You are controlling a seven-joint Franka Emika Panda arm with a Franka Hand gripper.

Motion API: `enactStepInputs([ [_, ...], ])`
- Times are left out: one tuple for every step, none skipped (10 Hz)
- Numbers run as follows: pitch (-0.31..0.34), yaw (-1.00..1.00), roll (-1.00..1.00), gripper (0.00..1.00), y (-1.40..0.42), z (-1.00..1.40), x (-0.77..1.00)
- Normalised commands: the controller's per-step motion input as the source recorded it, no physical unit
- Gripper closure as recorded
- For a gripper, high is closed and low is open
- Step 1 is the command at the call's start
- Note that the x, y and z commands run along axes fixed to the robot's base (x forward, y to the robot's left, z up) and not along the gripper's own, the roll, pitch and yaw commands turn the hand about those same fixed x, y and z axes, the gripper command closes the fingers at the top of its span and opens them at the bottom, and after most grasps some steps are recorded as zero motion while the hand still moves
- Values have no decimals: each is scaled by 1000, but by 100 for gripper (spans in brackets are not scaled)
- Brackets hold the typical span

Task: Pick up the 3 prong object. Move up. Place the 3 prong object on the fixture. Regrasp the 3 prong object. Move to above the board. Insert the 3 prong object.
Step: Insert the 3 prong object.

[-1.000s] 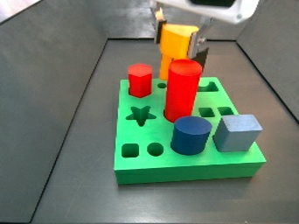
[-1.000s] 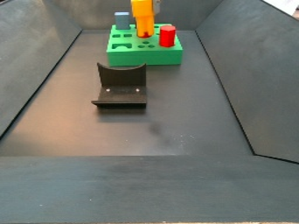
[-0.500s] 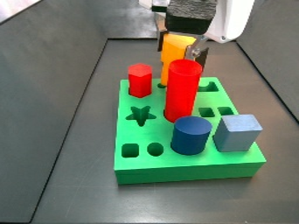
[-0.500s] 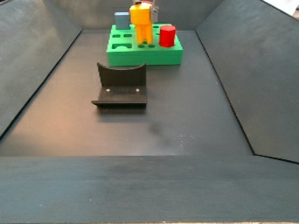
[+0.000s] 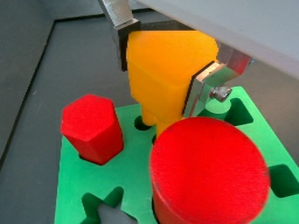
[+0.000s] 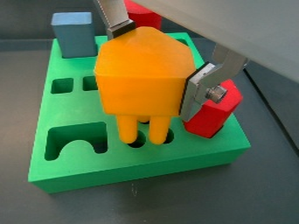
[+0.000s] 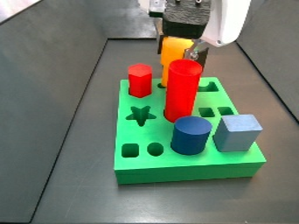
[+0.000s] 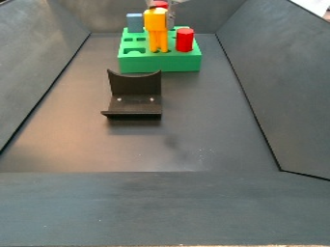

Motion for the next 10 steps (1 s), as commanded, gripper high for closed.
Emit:
enactStepInputs([
  [-144,543,89,100,0,-291,0],
  [-183,497,57,100,-40,-254,-194],
  [-150,440,0,100,0,-200,-263],
  [-159,460,0,100,0,-189,-309],
  [-163,423,0,100,0,-194,-306],
  [-123,249,0,100,0,-269,-63],
  [-70,89,0,100,0,-289,0],
  [-74,63,-14,100,0,-314,0],
  [-74,60,-17,100,0,-320,0],
  [-79,57,-21,100,0,-317,0],
])
